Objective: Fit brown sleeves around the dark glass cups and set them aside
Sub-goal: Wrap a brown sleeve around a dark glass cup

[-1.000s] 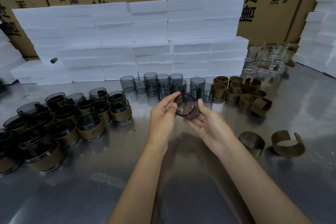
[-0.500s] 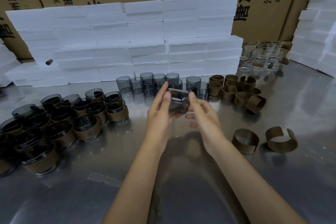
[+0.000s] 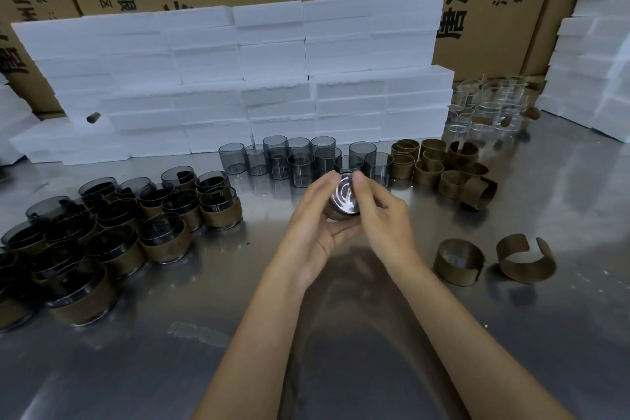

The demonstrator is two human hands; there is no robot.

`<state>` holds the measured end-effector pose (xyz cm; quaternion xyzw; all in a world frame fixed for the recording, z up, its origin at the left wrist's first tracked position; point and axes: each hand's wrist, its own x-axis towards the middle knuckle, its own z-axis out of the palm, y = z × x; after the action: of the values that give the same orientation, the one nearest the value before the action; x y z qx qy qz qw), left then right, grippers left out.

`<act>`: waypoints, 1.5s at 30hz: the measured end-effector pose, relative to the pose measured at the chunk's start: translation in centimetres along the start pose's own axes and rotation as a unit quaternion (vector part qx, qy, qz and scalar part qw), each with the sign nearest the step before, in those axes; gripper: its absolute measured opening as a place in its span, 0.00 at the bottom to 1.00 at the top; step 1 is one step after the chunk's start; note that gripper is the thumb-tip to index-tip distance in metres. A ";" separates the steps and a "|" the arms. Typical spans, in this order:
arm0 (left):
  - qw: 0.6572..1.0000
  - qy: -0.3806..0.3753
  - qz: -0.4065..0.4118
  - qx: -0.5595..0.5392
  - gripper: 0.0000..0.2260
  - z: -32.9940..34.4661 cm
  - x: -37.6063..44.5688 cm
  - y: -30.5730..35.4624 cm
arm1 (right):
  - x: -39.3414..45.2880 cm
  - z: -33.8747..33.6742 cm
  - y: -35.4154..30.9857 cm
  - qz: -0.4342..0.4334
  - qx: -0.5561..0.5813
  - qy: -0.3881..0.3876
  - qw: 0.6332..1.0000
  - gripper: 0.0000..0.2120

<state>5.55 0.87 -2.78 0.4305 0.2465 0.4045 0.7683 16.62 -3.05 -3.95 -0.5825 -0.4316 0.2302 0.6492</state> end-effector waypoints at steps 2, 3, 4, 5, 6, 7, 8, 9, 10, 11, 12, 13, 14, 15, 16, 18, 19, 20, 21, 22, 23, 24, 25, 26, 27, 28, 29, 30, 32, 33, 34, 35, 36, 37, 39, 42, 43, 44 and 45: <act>1.000 0.010 0.012 -0.002 0.27 -0.1 0.1 -0.1 | 0.2 -0.3 0.2 0.017 -0.017 0.007 1.000 0.23; 1.000 0.014 0.016 -0.005 0.28 -0.2 0.2 -0.2 | 0.3 -0.5 0.2 0.030 -0.020 0.013 0.999 0.26; 1.000 0.014 0.018 -0.012 0.28 -0.2 0.2 -0.2 | 0.5 -0.5 0.2 0.046 -0.017 0.019 0.999 0.27; 1.000 0.013 0.018 -0.019 0.28 -0.2 0.3 -0.2 | 0.6 -0.6 0.2 0.060 -0.011 0.021 0.998 0.28; 0.999 0.013 0.018 -0.026 0.28 -0.2 0.3 -0.1 | 0.7 -0.6 0.1 0.070 -0.009 0.017 0.997 0.27; 0.999 0.016 0.017 -0.031 0.28 -0.3 0.4 -0.1 | 0.7 -0.6 -0.1 0.072 -0.015 0.008 0.997 0.26; 0.999 0.019 0.016 -0.032 0.28 -0.4 0.4 -0.1 | 0.6 -0.6 -0.3 0.062 -0.032 -0.001 0.998 0.24; 0.999 0.023 0.012 -0.031 0.28 -0.5 0.5 -0.1 | 0.5 -0.7 -0.4 0.042 -0.061 -0.008 0.997 0.22; 0.999 0.028 0.007 -0.031 0.29 -0.7 0.5 -0.1 | 0.4 -0.9 -0.6 0.018 -0.098 -0.014 0.995 0.20; 0.999 0.030 0.001 -0.031 0.29 -0.8 0.5 -0.1 | 0.4 -1.1 -0.9 -0.001 -0.140 -0.020 0.990 0.18; 0.999 0.032 -0.004 -0.032 0.29 -1.0 0.5 -0.2 | 0.5 -1.6 -1.4 -0.011 -0.189 -0.031 0.981 0.15; 0.999 0.035 -0.010 -0.033 0.28 -1.1 0.6 -0.3 | 0.8 -2.3 -1.9 -0.013 -0.244 -0.047 0.969 0.13; 0.999 0.038 -0.017 -0.034 0.27 -1.2 0.5 -0.3 | 1.1 -3.2 -2.6 -0.010 -0.297 -0.072 0.952 0.13; 0.998 0.043 -0.024 -0.036 0.27 -1.3 0.5 -0.3 | 1.4 -4.3 -3.4 -0.001 -0.342 -0.104 0.934 0.16; 0.998 0.046 -0.030 -0.038 0.27 -1.4 0.4 -0.3 | 1.6 -5.6 -4.2 0.018 -0.375 -0.141 0.916 0.18; 0.997 0.052 -0.037 -0.043 0.27 -1.5 0.3 -0.2 | 1.5 -8.5 -5.7 0.075 -0.420 -0.220 0.877 0.21; 0.997 0.054 -0.037 -0.047 0.27 -1.6 0.2 -0.2 | 1.4 -9.8 -6.2 0.100 -0.442 -0.256 0.854 0.22; 0.996 0.056 -0.038 -0.050 0.27 -1.7 0.2 -0.1 | 1.2 -10.9 -6.4 0.119 -0.466 -0.285 0.829 0.23; 0.996 0.058 -0.039 -0.050 0.27 -1.8 0.1 -0.1 | 0.9 -11.7 -6.5 0.132 -0.487 -0.301 0.809 0.24; 0.996 0.058 -0.039 -0.049 0.27 -1.8 0.1 -0.1 | 0.6 -12.2 -6.4 0.140 -0.500 -0.303 0.799 0.25; 0.996 0.056 -0.038 -0.049 0.28 -1.8 0.0 -0.2 | 0.4 -12.4 -6.1 0.140 -0.504 -0.297 0.799 0.24; 0.997 0.054 -0.038 -0.048 0.29 -1.8 -0.1 -0.2 | 0.3 -12.6 -5.5 0.135 -0.504 -0.285 0.804 0.21; 0.997 0.052 -0.039 -0.047 0.30 -1.8 -0.2 -0.2 | 0.3 -12.7 -5.0 0.131 -0.501 -0.269 0.812 0.18; 0.997 0.050 -0.040 -0.047 0.30 -1.7 -0.2 -0.2 | 0.3 -12.6 -4.5 0.127 -0.496 -0.253 0.821 0.14; 0.997 0.050 -0.041 -0.047 0.31 -1.6 -0.3 -0.2 | 0.4 -12.6 -4.1 0.122 -0.484 -0.232 0.835 0.12; 0.997 0.049 -0.041 -0.048 0.30 -1.6 -0.3 -0.2 | 0.5 -12.4 -3.7 0.113 -0.459 -0.204 0.857 0.10; 0.997 0.050 -0.039 -0.046 0.29 -1.5 -0.2 -0.1 | 0.7 -12.1 -3.4 0.104 -0.416 -0.169 0.888 0.09; 0.997 0.049 -0.035 -0.042 0.26 -1.4 -0.2 -0.1 | 0.8 -11.6 -3.3 0.099 -0.356 -0.132 0.920 0.06; 0.998 0.049 -0.021 -0.039 0.20 -1.4 0.0 0.0 | 0.9 -9.8 -3.5 0.102 -0.235 -0.078 0.964 0.05; 0.998 0.050 -0.011 -0.044 0.18 -1.5 0.0 0.0 | 1.0 -8.6 -3.6 0.101 -0.193 -0.061 0.974 0.06; 0.997 0.051 -0.001 -0.052 0.18 -1.5 0.1 0.0 | 1.1 -7.3 -3.6 0.096 -0.166 -0.046 0.980 0.07; 0.997 0.051 0.009 -0.058 0.18 -1.4 0.1 0.0 | 1.2 -5.9 -3.7 0.086 -0.152 -0.034 0.984 0.09; 0.997 0.046 0.019 -0.058 0.17 -1.3 0.1 0.0 | 1.3 -4.6 -3.7 0.073 -0.151 -0.026 0.986 0.10; 0.997 0.040 0.028 -0.051 0.18 -1.1 0.0 0.0 | 1.3 -3.2 -3.7 0.057 -0.161 -0.023 0.985 0.10; 0.998 0.031 0.048 -0.035 0.26 -0.6 -0.1 0.0 | 1.1 -1.1 -3.5 0.020 -0.208 -0.013 0.978 0.10; 0.996 0.039 0.075 -0.032 0.32 -0.5 0.0 0.0 | 0.7 0.9 -3.1 -0.014 -0.250 0.027 0.968 0.11; 0.995 0.047 0.082 -0.031 0.30 -0.6 0.1 0.0 | 0.7 1.3 -2.9 -0.021 -0.249 0.034 0.968 0.11; 0.994 0.056 0.087 -0.030 0.28 -0.7 0.2 0.1 | 0.8 1.5 -2.7 -0.022 -0.243 0.038 0.969 0.12; 0.993 0.067 0.089 -0.030 0.25 -0.8 0.3 0.1 | 1.0 1.6 -2.6 -0.018 -0.233 0.042 0.971 0.14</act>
<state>5.14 1.52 -3.10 0.3994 0.2454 0.5068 0.7235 15.23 -1.92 -1.25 -0.7194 -0.4559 0.0870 0.5167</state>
